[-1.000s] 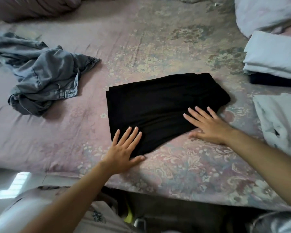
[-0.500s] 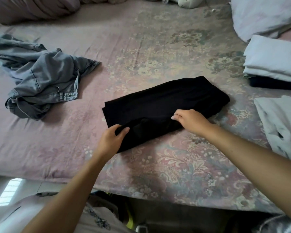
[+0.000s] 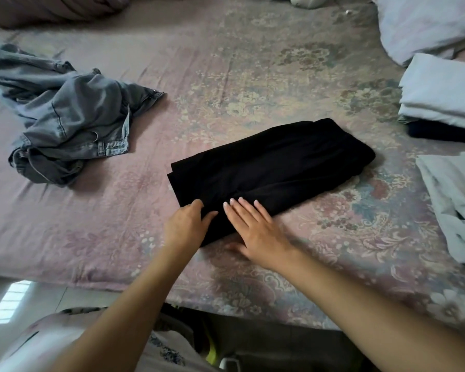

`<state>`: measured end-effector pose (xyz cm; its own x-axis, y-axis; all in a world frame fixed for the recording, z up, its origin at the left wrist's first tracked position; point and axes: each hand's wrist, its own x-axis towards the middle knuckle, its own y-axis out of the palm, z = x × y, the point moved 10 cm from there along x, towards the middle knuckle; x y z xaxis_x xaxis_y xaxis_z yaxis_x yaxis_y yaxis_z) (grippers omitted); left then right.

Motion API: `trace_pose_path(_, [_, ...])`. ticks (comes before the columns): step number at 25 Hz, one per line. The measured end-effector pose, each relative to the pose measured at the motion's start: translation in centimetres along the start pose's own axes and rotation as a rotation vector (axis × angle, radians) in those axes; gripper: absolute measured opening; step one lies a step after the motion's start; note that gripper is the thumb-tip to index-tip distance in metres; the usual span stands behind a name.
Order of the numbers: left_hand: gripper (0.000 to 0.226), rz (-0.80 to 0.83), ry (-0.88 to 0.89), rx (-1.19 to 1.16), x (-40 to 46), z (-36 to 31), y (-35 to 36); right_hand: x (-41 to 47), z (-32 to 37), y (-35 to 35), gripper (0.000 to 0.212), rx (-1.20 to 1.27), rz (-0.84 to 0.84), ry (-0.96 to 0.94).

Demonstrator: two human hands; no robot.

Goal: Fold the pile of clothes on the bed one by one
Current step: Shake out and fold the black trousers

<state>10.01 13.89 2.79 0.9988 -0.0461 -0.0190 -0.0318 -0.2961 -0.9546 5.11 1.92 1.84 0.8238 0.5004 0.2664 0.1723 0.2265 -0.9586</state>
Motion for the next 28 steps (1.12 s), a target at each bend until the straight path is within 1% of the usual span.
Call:
trace_pose_path(1, [0.033,-0.023,0.027,-0.032,0.4,0.2,-0.5,0.2,-1.0,1.2,0.080,0.069,0.071,0.083])
trace_pose_path(2, [0.034,-0.053,0.066,-0.064,1.1,0.4,-1.2,0.5,-1.6,1.7,0.076,0.146,0.105,0.144])
trace_pose_path(3, [0.038,-0.086,0.110,-0.093,1.9,0.5,-1.9,0.9,-1.8,1.7,0.067,0.181,0.099,0.175])
trace_pose_path(4, [0.042,-0.111,0.158,-0.119,3.0,0.5,-2.5,1.3,-1.6,1.3,0.057,0.153,0.055,0.178])
trace_pose_path(5, [0.047,-0.118,0.204,-0.134,4.2,0.2,-2.9,1.4,-1.1,1.0,0.045,0.098,0.001,0.157])
trace_pose_path(6, [0.051,-0.095,0.240,-0.121,5.4,-0.3,-2.9,1.5,-0.5,0.7,0.031,0.065,-0.034,0.128])
trace_pose_path(7, [0.055,-0.050,0.263,-0.076,6.5,-0.9,-2.5,1.4,0.0,0.6,0.023,0.067,-0.059,0.083])
trace_pose_path(10, [0.067,0.109,0.303,0.048,8.8,-2.2,-0.8,-0.1,-0.1,-0.4,0.029,0.063,-0.030,-0.146])
trace_pose_path(11, [0.072,0.104,0.377,0.095,8.4,-3.1,-0.8,-1.3,-0.8,-0.8,0.030,0.066,0.006,-0.258])
trace_pose_path(12, [0.075,0.040,0.516,0.179,7.2,-4.6,-1.1,-3.0,-1.6,-1.3,0.033,0.058,0.066,-0.359])
trace_pose_path(13, [0.073,-0.046,0.689,0.247,5.1,-6.3,-1.2,-5.2,-2.9,-1.8,0.036,0.053,0.121,-0.439])
trace_pose_path(14, [0.066,-0.116,0.873,0.283,2.4,-7.8,-0.9,-7.5,-4.3,-2.9,0.038,0.042,0.177,-0.479])
trace_pose_path(15, [0.060,-0.118,1.046,0.291,-0.6,-9.1,0.0,-10.0,-6.0,-4.0,0.035,0.018,0.210,-0.493])
trace_pose_path(16, [0.058,-0.071,1.187,0.283,-3.7,-9.9,1.4,-12.3,-7.5,-5.2,0.032,-0.006,0.233,-0.483])
trace_pose_path(17, [0.064,0.004,1.284,0.284,-6.5,-10.6,2.9,-14.5,-9.0,-6.3,0.031,-0.015,0.242,-0.454])
trace_pose_path(19, [0.091,0.132,1.364,0.368,-10.8,-11.6,5.7,-18.0,-11.3,-7.9,0.042,-0.008,0.293,-0.361])
trace_pose_path(20, [0.100,0.132,1.388,0.407,-12.1,-12.2,6.6,-19.0,-12.0,-8.4,0.046,-0.028,0.318,-0.313])
trace_pose_path(21, [0.104,0.108,1.396,0.416,-12.9,-12.9,7.1,-19.8,-12.8,-8.5,0.047,-0.044,0.320,-0.279])
trace_pose_path(22, [0.105,0.076,1.395,0.377,-13.3,-14.0,7.2,-20.5,-13.1,-8.8,0.047,-0.071,0.331,-0.250])
trace_pose_path(24, [0.097,-0.004,1.409,0.249,-13.3,-16.5,6.7,-21.6,-13.7,-9.2,0.058,-0.029,0.363,-0.176])
trace_pose_path(25, [0.088,-0.037,1.426,0.185,-13.4,-17.6,6.4,-22.3,-14.2,-9.2,0.064,0.051,0.362,-0.121])
trace_pose_path(26, [0.078,-0.025,1.427,0.126,-13.5,-18.4,6.5,-23.0,-14.6,-9.2,0.069,0.147,0.376,-0.045])
trace_pose_path(27, [0.066,0.001,1.397,0.036,-13.5,-18.8,6.6,-23.6,-15.2,-8.8,0.069,0.279,0.388,0.058])
trace_pose_path(28, [0.051,0.042,1.305,-0.088,-13.0,-18.9,6.5,-23.9,-15.9,-8.7,0.059,0.422,0.375,0.223])
